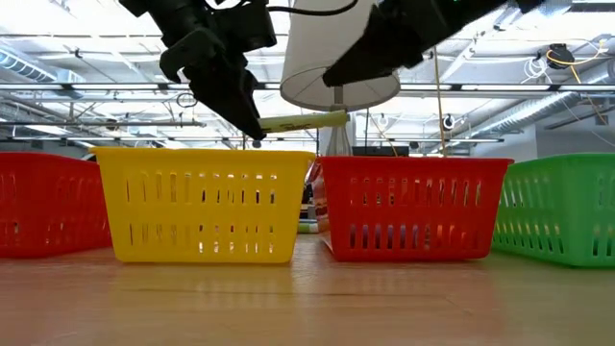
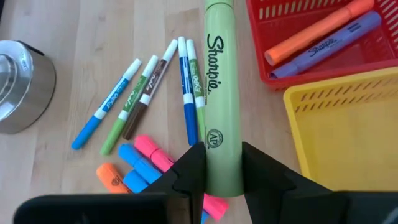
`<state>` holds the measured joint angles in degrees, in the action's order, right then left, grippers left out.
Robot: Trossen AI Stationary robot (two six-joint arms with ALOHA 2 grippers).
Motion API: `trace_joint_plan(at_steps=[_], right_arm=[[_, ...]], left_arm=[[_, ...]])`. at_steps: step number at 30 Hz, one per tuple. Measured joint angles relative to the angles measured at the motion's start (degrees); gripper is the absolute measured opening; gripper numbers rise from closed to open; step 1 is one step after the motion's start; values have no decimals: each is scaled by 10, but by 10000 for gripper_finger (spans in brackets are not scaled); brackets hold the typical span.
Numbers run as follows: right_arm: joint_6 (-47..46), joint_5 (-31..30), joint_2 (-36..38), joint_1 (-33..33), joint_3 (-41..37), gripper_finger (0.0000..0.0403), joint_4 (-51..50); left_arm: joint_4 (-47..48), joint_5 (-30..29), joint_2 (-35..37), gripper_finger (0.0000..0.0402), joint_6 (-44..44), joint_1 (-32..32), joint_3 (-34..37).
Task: Pick & Place Markers
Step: Put the large green highlighter into the right red bin
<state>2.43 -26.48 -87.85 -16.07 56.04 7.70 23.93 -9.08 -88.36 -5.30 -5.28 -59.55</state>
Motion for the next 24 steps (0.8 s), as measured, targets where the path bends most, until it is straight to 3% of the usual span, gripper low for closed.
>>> trace_joint_plan(at_steps=[6, 12, 16, 24], right_arm=[[-26, 58, 0, 41, 32, 229, -45], [-2, 119, -25, 52, 34, 234, -49], [18, 112, -25, 48, 33, 229, -52], [46, 7, 46, 32, 33, 227, -87]], left_arm=[[-1, 0, 0, 92, -4, 0, 0], [4, 2, 0, 92, -16, 0, 0], [3, 5, 0, 92, -32, -1, 0], [-36, 45, 0, 91, -32, 24, 23]])
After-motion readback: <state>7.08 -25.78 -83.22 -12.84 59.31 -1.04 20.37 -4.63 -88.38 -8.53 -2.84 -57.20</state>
